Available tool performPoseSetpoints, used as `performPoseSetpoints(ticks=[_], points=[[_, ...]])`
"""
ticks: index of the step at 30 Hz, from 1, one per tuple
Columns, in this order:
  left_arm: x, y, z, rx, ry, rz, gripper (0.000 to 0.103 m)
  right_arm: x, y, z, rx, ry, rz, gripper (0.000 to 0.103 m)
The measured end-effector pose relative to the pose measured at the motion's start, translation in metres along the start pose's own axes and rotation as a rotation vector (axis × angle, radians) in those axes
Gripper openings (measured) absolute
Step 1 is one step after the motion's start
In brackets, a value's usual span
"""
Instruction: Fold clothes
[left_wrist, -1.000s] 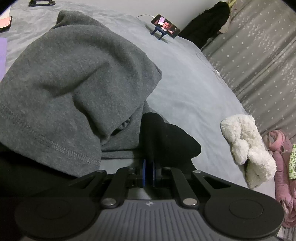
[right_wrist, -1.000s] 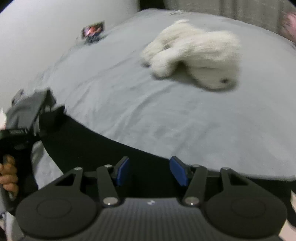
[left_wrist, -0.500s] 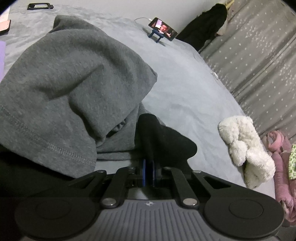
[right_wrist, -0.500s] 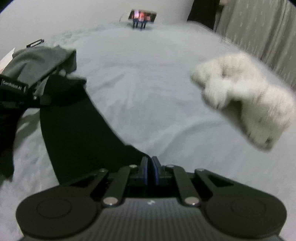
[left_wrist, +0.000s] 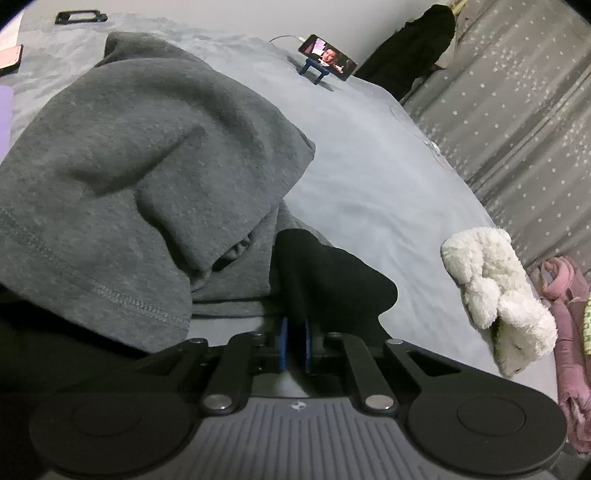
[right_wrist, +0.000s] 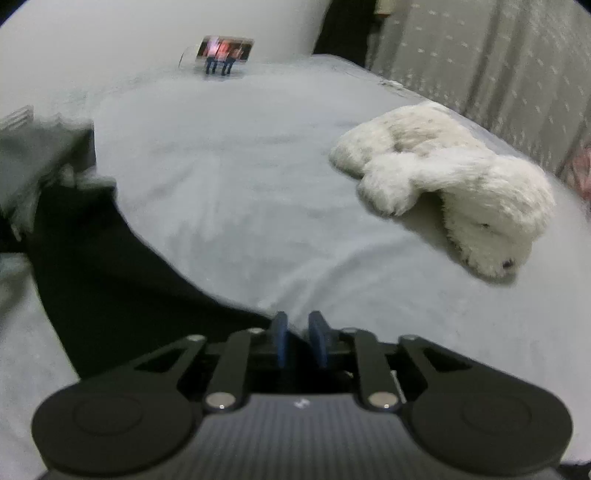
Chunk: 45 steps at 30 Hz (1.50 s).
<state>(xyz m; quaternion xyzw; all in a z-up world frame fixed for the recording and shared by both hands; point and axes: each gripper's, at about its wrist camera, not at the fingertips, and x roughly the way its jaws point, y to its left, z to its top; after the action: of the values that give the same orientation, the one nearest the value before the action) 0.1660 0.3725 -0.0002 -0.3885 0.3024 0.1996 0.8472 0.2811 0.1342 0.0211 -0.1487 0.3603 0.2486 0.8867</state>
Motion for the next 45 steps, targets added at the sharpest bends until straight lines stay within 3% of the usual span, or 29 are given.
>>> performPoseSetpoints(ticks=[2, 5, 6, 9, 11, 16, 21, 27, 33, 38, 43, 45], points=[[-0.001, 0.001, 0.0, -0.016, 0.01, -0.009, 0.008, -0.019, -0.012, -0.002, 0.075, -0.037, 0.024, 0.031], [-0.001, -0.003, -0.001, -0.022, 0.031, -0.004, 0.023, -0.05, -0.034, -0.013, 0.177, -0.031, 0.049, 0.046], [-0.002, -0.004, -0.002, -0.022, 0.039, 0.001, 0.028, -0.058, -0.043, -0.018, 0.217, -0.016, 0.05, 0.047], [-0.002, -0.009, -0.006, -0.026, 0.082, -0.029, 0.031, -0.09, -0.079, -0.042, 0.382, 0.023, 0.072, 0.054], [-0.002, -0.013, -0.008, -0.011, 0.118, -0.044, 0.031, -0.114, -0.096, -0.066, 0.458, 0.014, 0.08, 0.054], [-0.013, -0.028, -0.016, 0.052, 0.14, 0.002, 0.031, -0.179, -0.123, -0.139, 0.595, 0.015, 0.073, 0.056], [-0.028, -0.055, -0.037, 0.139, 0.161, -0.024, 0.031, -0.243, -0.14, -0.203, 0.687, 0.032, 0.016, 0.057], [-0.05, -0.11, -0.089, 0.41, 0.218, -0.132, 0.031, -0.287, -0.115, -0.248, 0.618, 0.044, -0.005, 0.064], [-0.06, -0.149, -0.165, 0.634, 0.361, -0.293, 0.031, -0.282, -0.073, -0.275, 0.548, 0.086, -0.002, 0.064], [-0.061, -0.162, -0.211, 0.796, 0.434, -0.31, 0.031, -0.278, -0.029, -0.28, 0.421, 0.097, 0.012, 0.059], [-0.07, -0.166, -0.236, 0.973, 0.372, -0.27, 0.033, -0.273, 0.003, -0.283, 0.297, 0.122, 0.007, 0.058], [-0.072, -0.163, -0.232, 0.972, 0.373, -0.271, 0.035, -0.28, 0.005, -0.284, 0.267, 0.141, 0.027, 0.058]])
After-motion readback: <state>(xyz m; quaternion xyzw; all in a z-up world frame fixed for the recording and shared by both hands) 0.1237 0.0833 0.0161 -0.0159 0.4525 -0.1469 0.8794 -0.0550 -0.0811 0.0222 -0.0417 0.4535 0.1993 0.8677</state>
